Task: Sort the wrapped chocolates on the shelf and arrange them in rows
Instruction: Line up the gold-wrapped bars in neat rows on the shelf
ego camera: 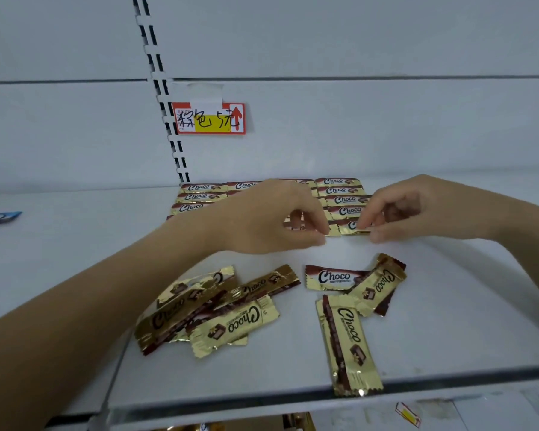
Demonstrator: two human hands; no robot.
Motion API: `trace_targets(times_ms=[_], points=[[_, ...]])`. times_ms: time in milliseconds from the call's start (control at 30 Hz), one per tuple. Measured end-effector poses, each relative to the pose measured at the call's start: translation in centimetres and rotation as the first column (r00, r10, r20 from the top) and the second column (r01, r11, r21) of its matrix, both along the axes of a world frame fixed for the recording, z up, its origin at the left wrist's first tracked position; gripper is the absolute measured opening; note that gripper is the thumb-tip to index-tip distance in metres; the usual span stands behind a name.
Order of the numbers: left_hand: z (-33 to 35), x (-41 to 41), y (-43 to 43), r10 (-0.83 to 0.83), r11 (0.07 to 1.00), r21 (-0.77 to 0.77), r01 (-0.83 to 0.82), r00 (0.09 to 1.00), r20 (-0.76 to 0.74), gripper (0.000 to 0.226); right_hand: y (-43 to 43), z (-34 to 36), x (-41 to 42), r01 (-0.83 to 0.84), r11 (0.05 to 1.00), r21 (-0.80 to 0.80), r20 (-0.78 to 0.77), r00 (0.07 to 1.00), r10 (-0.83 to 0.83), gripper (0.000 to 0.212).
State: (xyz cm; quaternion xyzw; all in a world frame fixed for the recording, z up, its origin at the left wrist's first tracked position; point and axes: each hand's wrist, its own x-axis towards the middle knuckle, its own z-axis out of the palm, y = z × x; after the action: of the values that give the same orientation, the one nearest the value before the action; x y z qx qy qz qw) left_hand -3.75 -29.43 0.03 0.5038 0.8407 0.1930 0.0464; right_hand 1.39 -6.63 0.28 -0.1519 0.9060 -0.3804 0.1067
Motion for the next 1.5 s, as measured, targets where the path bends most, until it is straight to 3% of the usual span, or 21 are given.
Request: trace_targets(times_ms=[133,267,400,500,600,700,800,900,1000,1133,1200,1267,1367,1500], points=[[0.4,1.4,0.4,-0.033,0.975,-0.217,0.055,0.994,0.1,0.031,0.3,0.1,0.6,-0.234,0.969,0.075,0.166,0.962,0.219,0.045],[0.4,2.2,0.9,-0.001,0.974,-0.226,0.033,0.99,0.14,0.014,0.0,-0.2,0.6,-0.279,0.942,0.184,0.192,0.951,0.244,0.051],[0.7,2.2,0.8,0.038,0.987,-0.159,0.004,0.965,0.258,0.015,0.3,-0.2,0.5,-0.248,0.967,0.061,0.232,0.946,0.228,0.025],[0.1,2.1,1.0,0.044,0.988,-0.157,-0.004,0.968,0.248,0.027,0.8,-0.3,0.5,-0.202,0.978,-0.06,0.277,0.938,0.21,0.032],[-0.3,2.1,1.2,0.045,0.991,-0.133,-0.008,0.958,0.282,0.027,0.7,-0.1,0.4,-0.136,0.978,-0.156,0.208,0.964,0.167,0.025],[-0.2,2.1,1.2,0.049,0.998,-0.061,-0.03,0.936,0.349,0.019,0.6,-0.1,0.1,-0.009,0.962,-0.274,0.072,0.997,0.03,0.031],[0.8,1.3,0.4,0.071,0.996,0.018,-0.082,0.929,0.362,0.012,0.3,-0.2,-0.1,0.052,0.966,-0.254,-0.006,0.998,-0.056,0.027],[2.3,-0.4,-1.5,0.11,0.994,-0.012,-0.113,0.928,0.357,0.014,-0.2,-0.2,-0.1,0.112,0.956,-0.269,-0.028,0.992,-0.124,0.019],[2.6,-1.9,-4.2,0.153,0.987,-0.096,-0.129,0.939,0.307,0.015,-0.9,-0.3,0.0,0.118,0.951,-0.286,-0.019,0.992,-0.128,0.01],[1.8,-2.8,-8.3,0.224,0.974,-0.12,-0.193,0.909,0.353,0.004,-1.7,-0.4,-0.2,0.069,0.966,-0.251,-0.006,0.997,-0.073,0.03],[1.7,-3.0,-9.9,0.261,0.965,-0.108,-0.237,0.888,0.379,0.009,-2.4,-0.4,-0.4,0.068,0.965,-0.252,-0.005,0.997,-0.071,0.025],[1.5,-3.1,-10.9,0.271,0.962,-0.082,-0.261,0.866,0.421,0.004,-3.3,-0.2,-0.7,0.069,0.977,-0.201,-0.008,0.997,-0.072,0.034],[0.9,-3.2,-11.8,0.291,0.953,-0.055,-0.299,0.845,0.449,0.005,-5.5,0.9,-0.8,0.025,0.987,-0.158,-0.034,0.999,-0.03,0.016],[0.1,-3.1,-12.6,0.299,0.944,-0.015,-0.328,0.841,0.451,0.005,-8.7,1.7,-1.7,0.015,0.976,-0.215,-0.07,0.997,-0.031,0.016]])
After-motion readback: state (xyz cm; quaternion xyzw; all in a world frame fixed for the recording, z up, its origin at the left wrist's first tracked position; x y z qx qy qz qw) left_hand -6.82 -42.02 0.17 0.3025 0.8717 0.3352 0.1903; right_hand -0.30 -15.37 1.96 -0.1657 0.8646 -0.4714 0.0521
